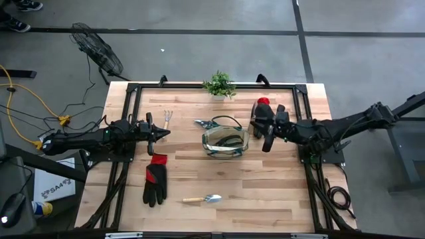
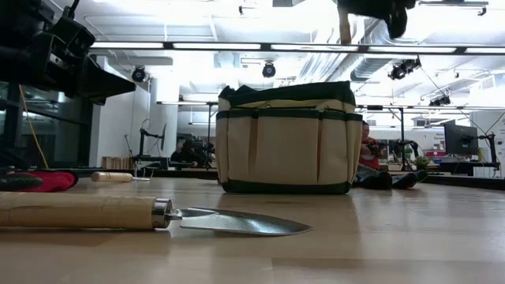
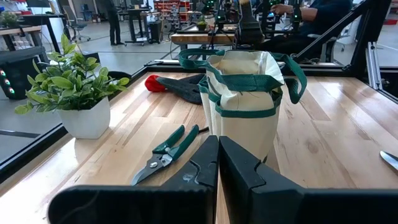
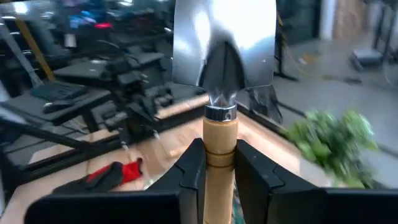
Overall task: Pick & Place Garden tools in Gardening bag
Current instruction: Put the brown trowel into the gardening bag
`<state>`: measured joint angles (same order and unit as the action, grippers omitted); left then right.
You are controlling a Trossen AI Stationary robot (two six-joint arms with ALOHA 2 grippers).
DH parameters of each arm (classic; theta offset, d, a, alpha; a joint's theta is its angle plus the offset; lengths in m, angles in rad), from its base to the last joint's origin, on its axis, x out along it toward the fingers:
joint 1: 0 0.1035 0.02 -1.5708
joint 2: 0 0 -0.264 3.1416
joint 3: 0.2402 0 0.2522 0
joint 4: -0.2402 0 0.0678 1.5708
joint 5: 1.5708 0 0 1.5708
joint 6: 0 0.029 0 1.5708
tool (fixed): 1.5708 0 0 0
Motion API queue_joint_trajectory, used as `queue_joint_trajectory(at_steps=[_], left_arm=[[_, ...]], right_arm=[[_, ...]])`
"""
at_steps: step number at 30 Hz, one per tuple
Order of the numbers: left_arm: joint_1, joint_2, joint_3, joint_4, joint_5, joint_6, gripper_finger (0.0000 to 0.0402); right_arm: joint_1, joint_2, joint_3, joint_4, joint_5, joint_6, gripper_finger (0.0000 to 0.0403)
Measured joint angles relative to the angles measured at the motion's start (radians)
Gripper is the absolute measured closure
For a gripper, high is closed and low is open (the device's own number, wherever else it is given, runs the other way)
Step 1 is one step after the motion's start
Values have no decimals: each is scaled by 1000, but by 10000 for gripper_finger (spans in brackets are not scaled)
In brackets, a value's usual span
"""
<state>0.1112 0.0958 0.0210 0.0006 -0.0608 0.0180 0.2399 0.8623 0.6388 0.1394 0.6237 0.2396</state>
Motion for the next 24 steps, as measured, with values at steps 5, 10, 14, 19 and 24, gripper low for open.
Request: queue_joint_trajectory(at_steps=[5, 10, 14, 19, 24], left_arm=[[0, 0, 0, 0, 0, 0, 391], [0, 0, 0, 0, 0, 0, 391], [0, 0, 0, 0, 0, 0, 391], [0, 0, 0, 0, 0, 0, 391], [0, 0, 0, 0, 0, 0, 391]], right_arm=[[-19, 0, 0, 68, -75, -82, 352], [-40, 11, 0, 78, -132, -89, 352], [-59, 36, 0, 111, -189, -90, 352], [-88, 72, 60, 41, -208, -90, 352], [-129, 127, 173, -87, -302, -88, 352]])
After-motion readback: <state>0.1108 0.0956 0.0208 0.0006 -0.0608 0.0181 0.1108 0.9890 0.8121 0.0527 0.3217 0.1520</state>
